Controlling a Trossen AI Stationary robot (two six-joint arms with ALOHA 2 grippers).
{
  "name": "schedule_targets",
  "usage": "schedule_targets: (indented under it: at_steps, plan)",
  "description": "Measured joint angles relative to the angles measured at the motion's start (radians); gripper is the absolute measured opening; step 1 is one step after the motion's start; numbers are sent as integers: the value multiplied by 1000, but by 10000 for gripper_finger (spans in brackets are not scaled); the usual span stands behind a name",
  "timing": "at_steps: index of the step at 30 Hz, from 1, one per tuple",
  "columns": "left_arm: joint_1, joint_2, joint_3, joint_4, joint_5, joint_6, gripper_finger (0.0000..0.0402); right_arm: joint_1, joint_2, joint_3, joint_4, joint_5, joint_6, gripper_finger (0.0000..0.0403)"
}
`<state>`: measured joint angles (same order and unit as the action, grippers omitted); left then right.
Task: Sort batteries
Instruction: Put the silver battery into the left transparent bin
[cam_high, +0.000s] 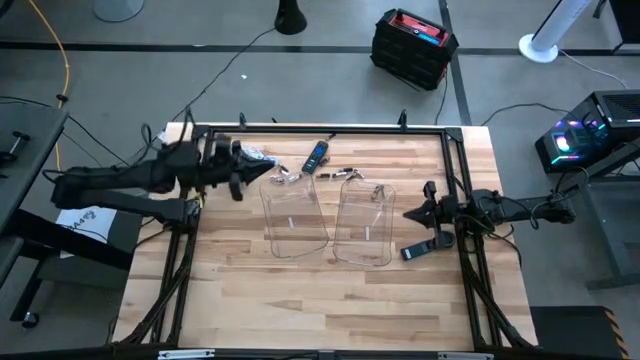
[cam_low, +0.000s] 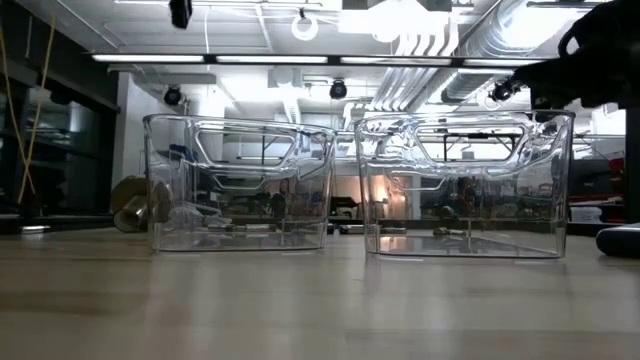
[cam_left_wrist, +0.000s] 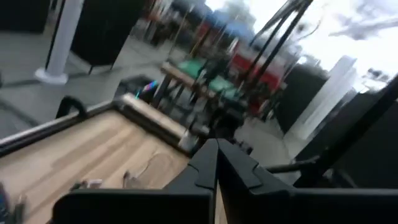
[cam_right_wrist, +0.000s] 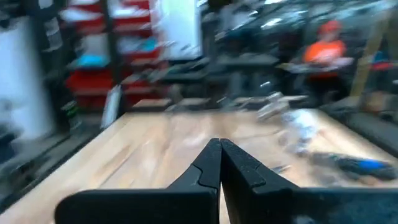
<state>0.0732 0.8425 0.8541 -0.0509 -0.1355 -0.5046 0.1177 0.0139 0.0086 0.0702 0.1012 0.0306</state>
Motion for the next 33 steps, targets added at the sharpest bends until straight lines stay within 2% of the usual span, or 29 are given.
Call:
schedule_targets:
  at_steps: [2, 4, 7, 9, 10, 14, 16, 18, 20, 22, 25, 27, 33]
  plan:
    - [20, 26, 75, -50, 1, 1, 0, 0, 0, 0, 98, 65, 47, 0]
    - [58, 47, 135, -55, 0, 0, 0, 0, 0, 0, 276, 128, 179, 0]
    - [155, 89, 201, -155, 14, -30, 0, 0, 6, 0, 605, 316, 383, 0]
    - [247, 134, 238, -248, 106, -43, 0, -1, 20, 2, 744, 399, 430, 0]
    - [296, 163, 252, -292, 182, -43, 0, -1, 37, 10, 751, 403, 428, 0]
    - [468, 307, 289, -396, 544, 17, 0, 0, 218, 94, 691, 354, 488, 0]
    - [525, 369, 305, -463, 622, 112, 0, 0, 362, 157, 683, 342, 501, 0]
    - [573, 411, 323, -561, 620, 235, 0, 0, 507, 240, 682, 330, 479, 0]
    - [618, 436, 325, -658, 561, 347, 0, 0, 629, 329, 665, 323, 412, 0]
    - [652, 453, 311, -715, 492, 418, 0, 0, 735, 419, 642, 324, 334, 0]
    - [687, 479, 284, -755, 482, 486, 0, -1, 853, 550, 579, 345, 221, 0]
    - [701, 500, 275, -780, 477, 533, 2, -16, 900, 636, 479, 367, 201, 0]
    - [704, 606, 229, -787, 459, 638, 35, -85, 987, 886, 5, 359, 339, 2]
